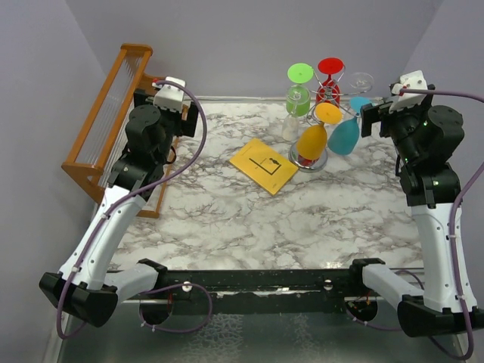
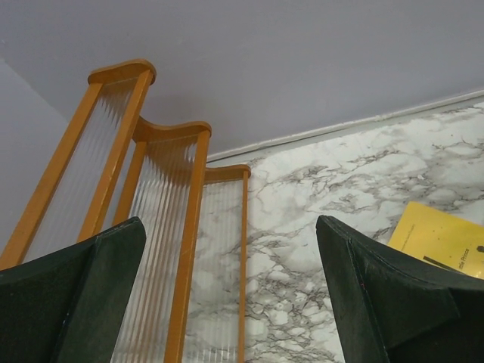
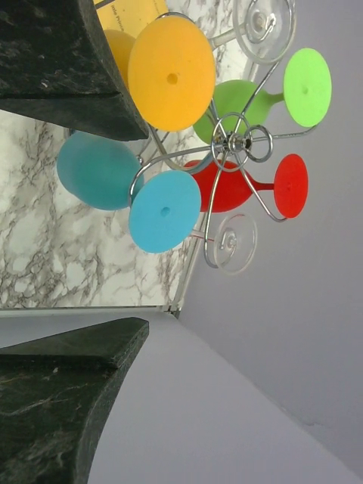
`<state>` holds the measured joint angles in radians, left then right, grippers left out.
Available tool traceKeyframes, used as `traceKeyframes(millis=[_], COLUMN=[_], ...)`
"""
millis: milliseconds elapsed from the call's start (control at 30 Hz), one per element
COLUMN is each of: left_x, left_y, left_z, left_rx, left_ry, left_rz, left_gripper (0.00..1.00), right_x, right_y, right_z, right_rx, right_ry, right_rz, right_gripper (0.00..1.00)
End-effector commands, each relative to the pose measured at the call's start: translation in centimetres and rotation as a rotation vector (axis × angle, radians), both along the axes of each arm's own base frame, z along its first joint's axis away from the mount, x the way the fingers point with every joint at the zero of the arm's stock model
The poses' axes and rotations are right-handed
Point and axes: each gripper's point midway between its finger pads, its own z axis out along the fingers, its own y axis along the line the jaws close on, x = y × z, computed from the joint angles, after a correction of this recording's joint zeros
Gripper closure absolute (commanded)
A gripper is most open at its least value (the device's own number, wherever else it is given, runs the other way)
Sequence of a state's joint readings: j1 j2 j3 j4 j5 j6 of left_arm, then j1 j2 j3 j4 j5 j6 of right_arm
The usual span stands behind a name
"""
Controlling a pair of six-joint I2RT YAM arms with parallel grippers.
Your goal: Place the wine glass upside down on the wine glass rack
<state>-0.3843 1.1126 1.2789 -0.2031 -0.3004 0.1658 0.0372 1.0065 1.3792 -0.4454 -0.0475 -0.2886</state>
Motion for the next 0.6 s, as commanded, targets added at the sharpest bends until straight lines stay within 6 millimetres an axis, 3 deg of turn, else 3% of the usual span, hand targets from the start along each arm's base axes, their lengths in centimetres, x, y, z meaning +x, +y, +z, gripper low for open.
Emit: traceKeyframes(millis=[0,233,567], left_x=[-1.0,-2.2,-4.1], left_y=[0.9,1.5,1.8], left_z=[2.2,2.7,1.3], left_rx=[-0.040,-0.023,-0.051], left_ry=[-0.057,-0.061,-0.042], left_rz=[0.009,0.007,-0.037], left_gripper=[0.01,0.01,0.01], right_x=[-0.9,-2.2,-4.5], right_y=[0.3,0.8,1.0], right_z=[1.0,1.6,0.9], right_rx=[-0.005,-0.007,-0.005], right_ry=[-0.054,-0.064,-0.065], right_rz=[0.028,0.055,0.075], right_gripper=[0.00,0.00,0.00])
